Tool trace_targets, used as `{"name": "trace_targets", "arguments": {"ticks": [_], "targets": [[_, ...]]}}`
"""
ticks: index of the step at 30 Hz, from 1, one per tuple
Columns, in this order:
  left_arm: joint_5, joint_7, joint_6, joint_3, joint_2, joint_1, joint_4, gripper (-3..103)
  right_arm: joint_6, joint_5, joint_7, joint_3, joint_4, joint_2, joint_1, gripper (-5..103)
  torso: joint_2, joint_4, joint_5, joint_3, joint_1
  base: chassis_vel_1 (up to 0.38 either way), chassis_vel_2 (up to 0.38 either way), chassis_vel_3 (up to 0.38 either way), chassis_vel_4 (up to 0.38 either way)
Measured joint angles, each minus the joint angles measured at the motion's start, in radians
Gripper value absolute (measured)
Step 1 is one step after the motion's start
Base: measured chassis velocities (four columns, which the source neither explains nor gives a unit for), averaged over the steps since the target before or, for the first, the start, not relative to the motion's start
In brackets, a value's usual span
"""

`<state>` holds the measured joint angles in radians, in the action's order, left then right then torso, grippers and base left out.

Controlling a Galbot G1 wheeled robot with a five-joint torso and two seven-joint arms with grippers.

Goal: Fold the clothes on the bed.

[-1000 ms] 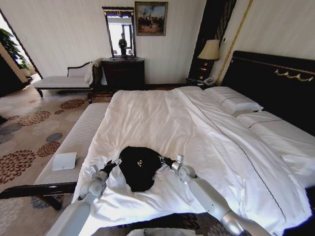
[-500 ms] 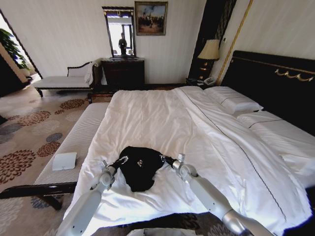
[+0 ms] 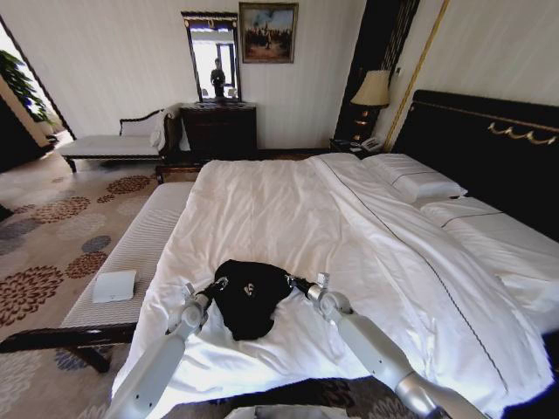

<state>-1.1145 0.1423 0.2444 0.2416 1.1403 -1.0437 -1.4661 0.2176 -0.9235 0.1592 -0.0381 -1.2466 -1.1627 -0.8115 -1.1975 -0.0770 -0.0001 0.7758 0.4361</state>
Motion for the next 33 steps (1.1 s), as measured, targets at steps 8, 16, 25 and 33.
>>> {"name": "trace_targets", "arguments": {"ticks": [8,16,25,33], "targets": [[-0.007,0.015,-0.002,0.008,-0.018,-0.017,-0.041,4,-0.002,0.001,0.0,0.003,-0.002,-0.008,0.002,1,0.0,-0.0001,0.0,0.0,0.0,0.0,0.0,0.0,0.0],[-0.021,0.028,-0.002,0.013,-0.052,-0.029,-0.094,2,-0.002,0.001,-0.004,0.019,-0.039,-0.009,-0.019,1,0.0,-0.0002,0.0001,0.0,0.0,0.0,0.0,0.0,0.0],[-0.036,0.041,0.01,0.043,-0.144,-0.08,-0.247,2,0.009,-0.022,-0.042,0.088,-0.179,0.06,-0.085,1,0.0,-0.0001,0.0,0.0,0.0,0.0,0.0,0.0,0.0],[-0.1,0.105,0.026,0.065,-0.276,-0.054,-0.449,2,0.047,-0.119,-0.123,0.145,-0.424,0.18,-0.1,1,0.0,0.0,0.0001,0.0,0.0,0.0,0.0,0.0,0.0]]}}
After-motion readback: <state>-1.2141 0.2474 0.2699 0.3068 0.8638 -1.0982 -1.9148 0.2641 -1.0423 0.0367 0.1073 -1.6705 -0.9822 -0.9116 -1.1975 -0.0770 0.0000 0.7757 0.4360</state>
